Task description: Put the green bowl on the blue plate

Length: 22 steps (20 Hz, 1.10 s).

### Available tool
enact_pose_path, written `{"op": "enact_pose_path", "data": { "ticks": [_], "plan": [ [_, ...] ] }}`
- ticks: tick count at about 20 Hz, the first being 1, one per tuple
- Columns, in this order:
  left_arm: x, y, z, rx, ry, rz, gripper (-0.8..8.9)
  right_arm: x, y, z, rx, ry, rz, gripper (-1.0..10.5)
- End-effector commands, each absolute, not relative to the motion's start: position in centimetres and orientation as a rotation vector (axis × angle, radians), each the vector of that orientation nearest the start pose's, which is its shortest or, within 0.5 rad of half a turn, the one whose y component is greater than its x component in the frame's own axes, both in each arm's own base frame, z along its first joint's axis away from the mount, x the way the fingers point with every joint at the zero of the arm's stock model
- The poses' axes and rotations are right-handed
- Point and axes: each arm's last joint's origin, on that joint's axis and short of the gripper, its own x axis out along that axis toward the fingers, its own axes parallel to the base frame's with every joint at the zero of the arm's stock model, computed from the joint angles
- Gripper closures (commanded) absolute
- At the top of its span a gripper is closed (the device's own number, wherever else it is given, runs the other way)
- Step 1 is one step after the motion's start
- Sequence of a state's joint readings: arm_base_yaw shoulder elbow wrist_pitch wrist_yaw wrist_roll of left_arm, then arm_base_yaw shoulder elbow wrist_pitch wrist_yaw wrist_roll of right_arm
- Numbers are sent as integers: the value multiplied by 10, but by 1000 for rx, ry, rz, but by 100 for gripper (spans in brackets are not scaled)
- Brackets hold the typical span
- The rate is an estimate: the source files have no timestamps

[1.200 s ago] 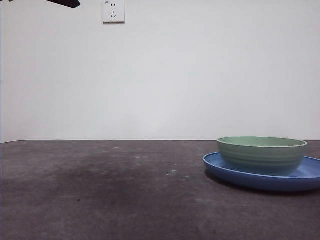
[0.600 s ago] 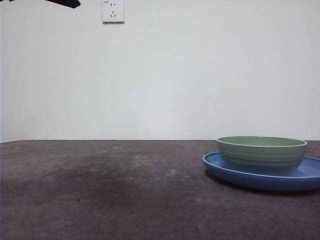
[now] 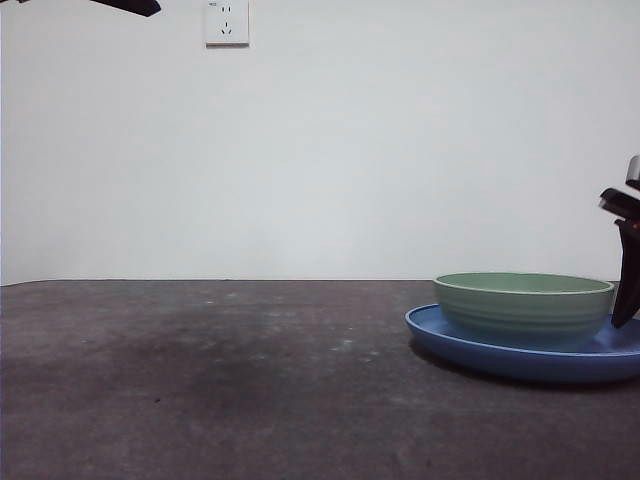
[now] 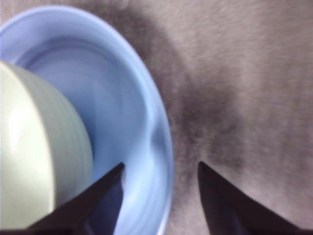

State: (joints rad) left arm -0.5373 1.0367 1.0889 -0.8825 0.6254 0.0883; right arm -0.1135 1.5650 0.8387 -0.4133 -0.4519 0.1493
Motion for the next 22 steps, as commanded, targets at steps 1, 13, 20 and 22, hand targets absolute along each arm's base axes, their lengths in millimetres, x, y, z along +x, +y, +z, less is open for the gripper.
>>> {"op": "enact_pose_path", "data": {
  "ticks": [1,13,20,22],
  "plan": [
    [155,-113,337,46,812,-1145,564,285,-17,159,440,1131,233,798],
    [155,-113,337,46,812,-1145,564,281,-20,181,491,1033,249,941],
    [155,-113,337,46,811,-1145,564,273,-9,217,575,903,354,941],
    [155,-113,337,46,811,-1145,564,273,1,220,570,897,382,941]
  ]
}}
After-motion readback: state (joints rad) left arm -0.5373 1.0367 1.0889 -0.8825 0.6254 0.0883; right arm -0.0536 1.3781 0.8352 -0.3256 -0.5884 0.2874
